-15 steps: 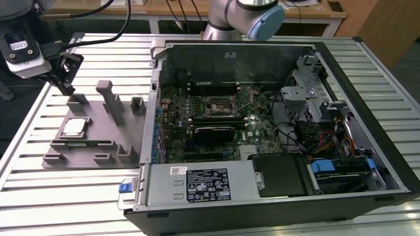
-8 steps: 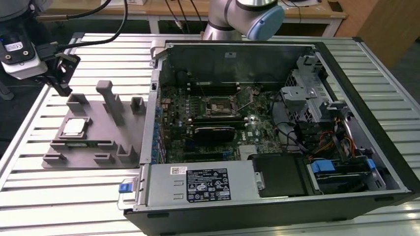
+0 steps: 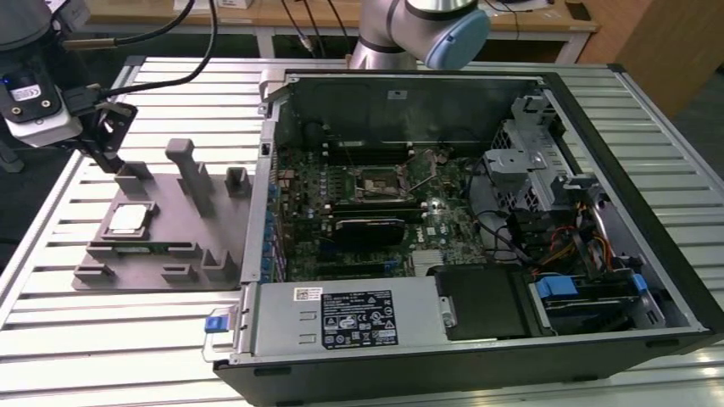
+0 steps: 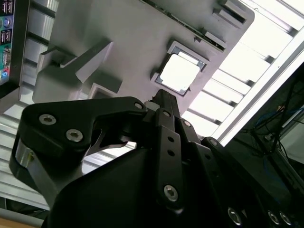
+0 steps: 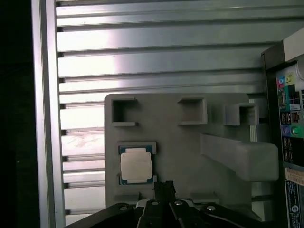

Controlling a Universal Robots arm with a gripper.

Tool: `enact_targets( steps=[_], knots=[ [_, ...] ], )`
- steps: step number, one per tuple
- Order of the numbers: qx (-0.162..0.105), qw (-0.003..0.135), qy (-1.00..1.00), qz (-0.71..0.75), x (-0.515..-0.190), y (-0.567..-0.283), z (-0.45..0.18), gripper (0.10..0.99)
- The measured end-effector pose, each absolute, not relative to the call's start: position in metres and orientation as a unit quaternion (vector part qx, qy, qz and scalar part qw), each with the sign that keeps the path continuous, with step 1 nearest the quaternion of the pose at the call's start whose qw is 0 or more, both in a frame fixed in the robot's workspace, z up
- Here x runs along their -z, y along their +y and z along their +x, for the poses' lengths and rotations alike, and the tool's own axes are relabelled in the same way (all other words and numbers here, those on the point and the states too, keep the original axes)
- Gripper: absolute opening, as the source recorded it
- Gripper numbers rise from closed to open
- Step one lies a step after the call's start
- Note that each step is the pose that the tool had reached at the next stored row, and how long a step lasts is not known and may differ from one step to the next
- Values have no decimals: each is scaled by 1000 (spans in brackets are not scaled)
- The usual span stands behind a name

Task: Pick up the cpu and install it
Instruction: 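Pick up the cpu and move it towards the insertion slot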

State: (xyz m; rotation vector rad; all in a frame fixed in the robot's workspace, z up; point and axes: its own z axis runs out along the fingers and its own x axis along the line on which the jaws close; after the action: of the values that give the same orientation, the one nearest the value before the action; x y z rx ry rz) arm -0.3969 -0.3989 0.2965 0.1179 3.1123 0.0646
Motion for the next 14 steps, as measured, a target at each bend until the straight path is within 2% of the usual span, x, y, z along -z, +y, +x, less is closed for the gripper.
enact_targets(
  steps=[14],
  knots=[
    [-21,13,999,38,-279,-399,-406,106]
  ],
)
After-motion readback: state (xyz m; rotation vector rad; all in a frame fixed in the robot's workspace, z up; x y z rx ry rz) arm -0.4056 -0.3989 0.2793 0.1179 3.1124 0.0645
